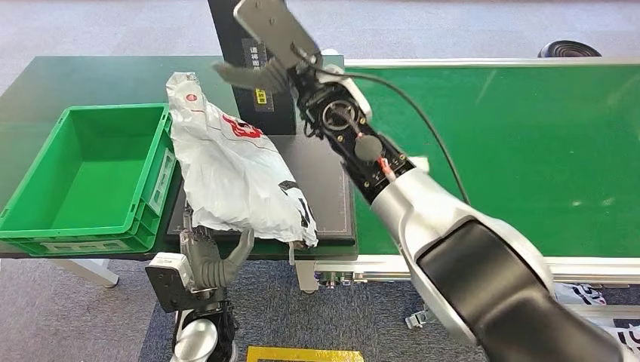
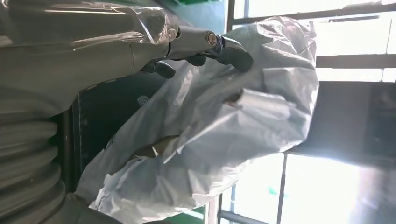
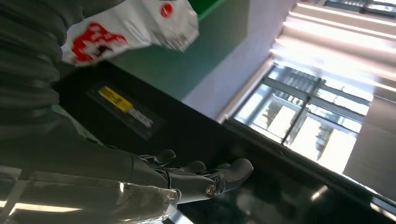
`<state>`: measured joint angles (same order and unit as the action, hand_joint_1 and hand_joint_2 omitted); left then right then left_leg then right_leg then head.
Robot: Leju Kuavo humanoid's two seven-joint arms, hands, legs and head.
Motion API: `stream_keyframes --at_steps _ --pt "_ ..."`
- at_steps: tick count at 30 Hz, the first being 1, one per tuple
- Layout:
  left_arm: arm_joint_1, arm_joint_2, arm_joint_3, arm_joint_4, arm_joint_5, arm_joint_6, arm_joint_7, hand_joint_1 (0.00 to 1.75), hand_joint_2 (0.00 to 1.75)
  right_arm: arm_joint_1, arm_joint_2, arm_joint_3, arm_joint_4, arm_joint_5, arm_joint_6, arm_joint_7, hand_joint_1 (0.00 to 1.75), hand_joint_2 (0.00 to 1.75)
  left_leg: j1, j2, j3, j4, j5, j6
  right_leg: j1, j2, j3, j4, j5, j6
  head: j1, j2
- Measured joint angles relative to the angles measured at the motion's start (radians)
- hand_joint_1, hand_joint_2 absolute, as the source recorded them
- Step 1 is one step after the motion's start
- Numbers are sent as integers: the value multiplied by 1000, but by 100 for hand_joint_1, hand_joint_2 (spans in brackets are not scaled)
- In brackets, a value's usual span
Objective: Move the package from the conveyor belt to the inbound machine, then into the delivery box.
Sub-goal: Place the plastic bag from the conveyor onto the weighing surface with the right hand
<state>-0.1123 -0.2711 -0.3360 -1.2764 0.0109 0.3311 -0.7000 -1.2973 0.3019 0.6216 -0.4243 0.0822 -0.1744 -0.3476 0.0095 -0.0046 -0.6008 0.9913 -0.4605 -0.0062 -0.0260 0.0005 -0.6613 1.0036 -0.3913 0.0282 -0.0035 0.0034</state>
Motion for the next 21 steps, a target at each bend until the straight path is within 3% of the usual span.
stream_keyframes --at_steps 4,11,21 --pt "1 4 25 -7 5 4 0 0 175 -45 -49 -63 -77 8 -14 -12 0 175 0 -1 0 0 0 0 0 0 0 0 0 0 0 0" --pt "17 11 35 -26 6 17 0 0 175 -38 -131 -136 -217 21 -24 -23 0 175 0 0 0 0 0 0 0 0 0 0 0 0 0 0" --pt "24 13 35 -36 5 18 0 0 175 -23 -164 -159 -278 22 -25 -23 0 175 0 0 0 0 0 0 0 0 0 0 0 0 0 0"
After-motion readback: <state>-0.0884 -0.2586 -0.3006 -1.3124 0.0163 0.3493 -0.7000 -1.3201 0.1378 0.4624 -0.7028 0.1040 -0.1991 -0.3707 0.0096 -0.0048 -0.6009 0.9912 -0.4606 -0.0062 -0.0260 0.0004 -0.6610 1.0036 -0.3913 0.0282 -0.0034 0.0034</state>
